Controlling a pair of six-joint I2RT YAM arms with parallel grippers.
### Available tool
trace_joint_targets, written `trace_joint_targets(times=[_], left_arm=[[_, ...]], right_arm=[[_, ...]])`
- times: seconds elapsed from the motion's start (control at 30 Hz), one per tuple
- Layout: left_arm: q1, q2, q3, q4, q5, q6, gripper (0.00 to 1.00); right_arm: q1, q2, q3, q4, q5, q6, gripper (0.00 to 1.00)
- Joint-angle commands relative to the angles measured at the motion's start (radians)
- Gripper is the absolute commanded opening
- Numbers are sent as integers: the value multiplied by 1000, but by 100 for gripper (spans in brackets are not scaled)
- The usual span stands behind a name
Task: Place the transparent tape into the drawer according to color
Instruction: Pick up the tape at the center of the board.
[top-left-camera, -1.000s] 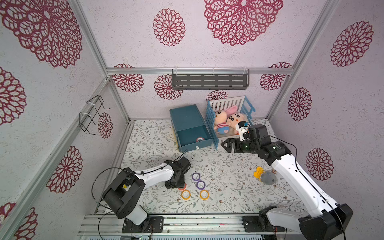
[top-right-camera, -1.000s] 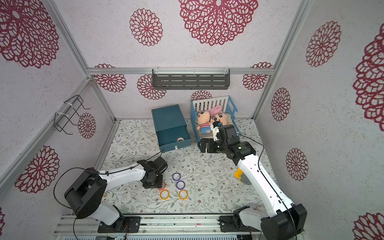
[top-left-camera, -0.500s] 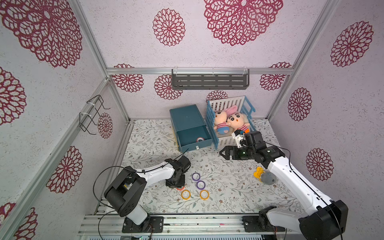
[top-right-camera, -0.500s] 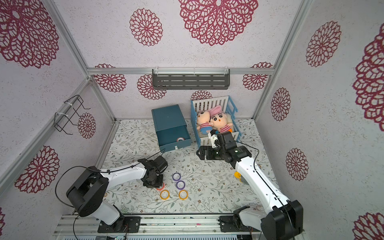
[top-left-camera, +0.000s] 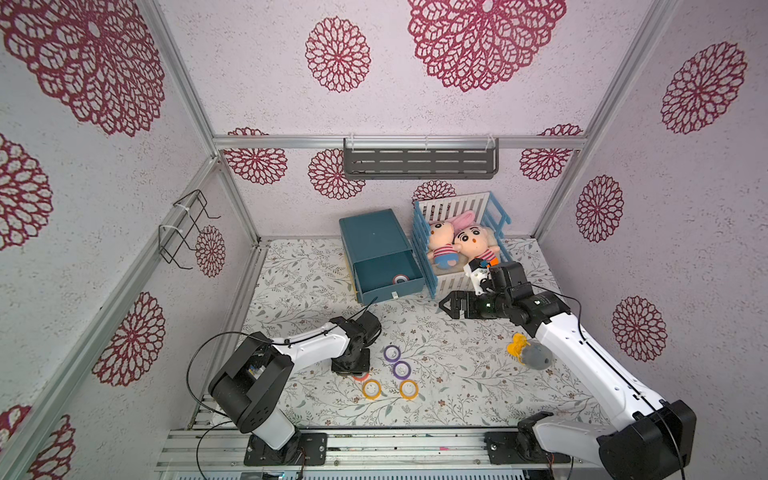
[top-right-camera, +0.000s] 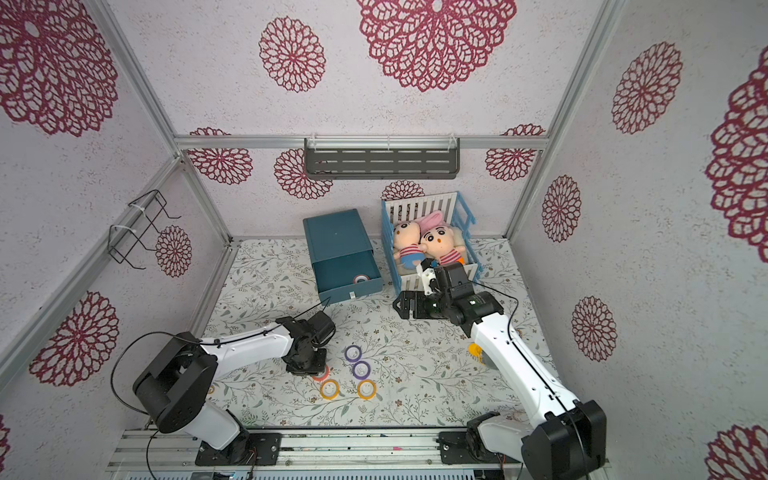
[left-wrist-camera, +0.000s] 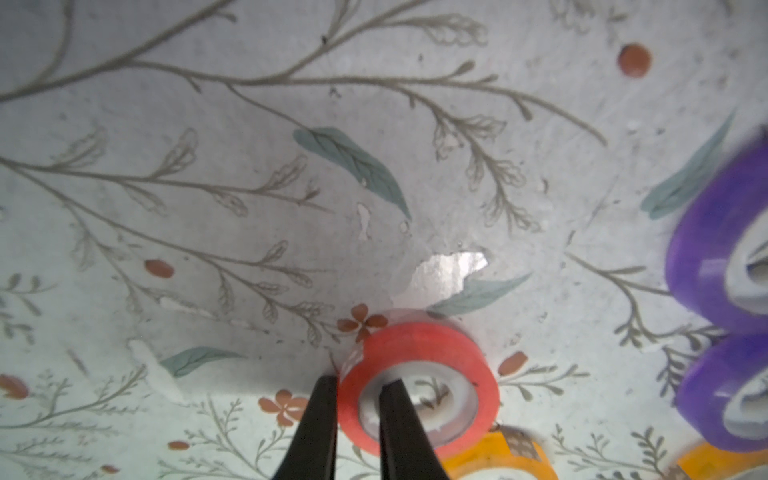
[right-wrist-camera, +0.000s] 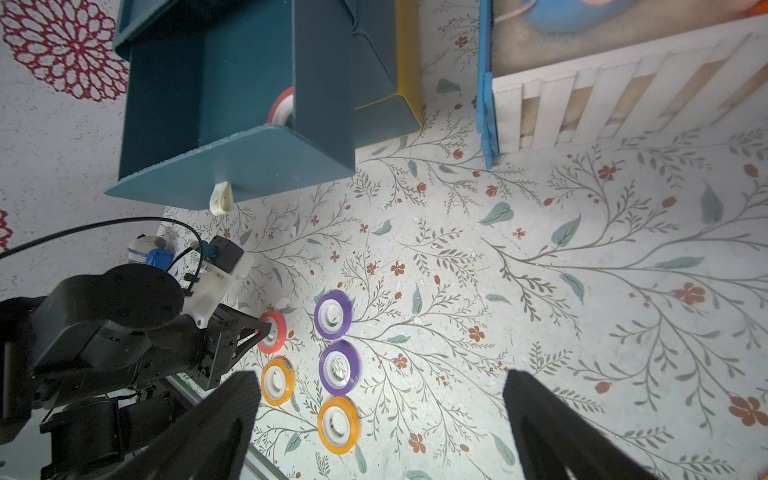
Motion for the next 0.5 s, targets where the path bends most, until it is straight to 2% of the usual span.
trace_joint_targets(times=[0.0,0.47], left_arm=[[16,-17,-12,-57,-49,-8,0],[69,-214,106,-189,-131,0,0]], right_arm=[[-7,-16,24,38,-18,1,99],[-9,-13,41,42,-23,4,99]])
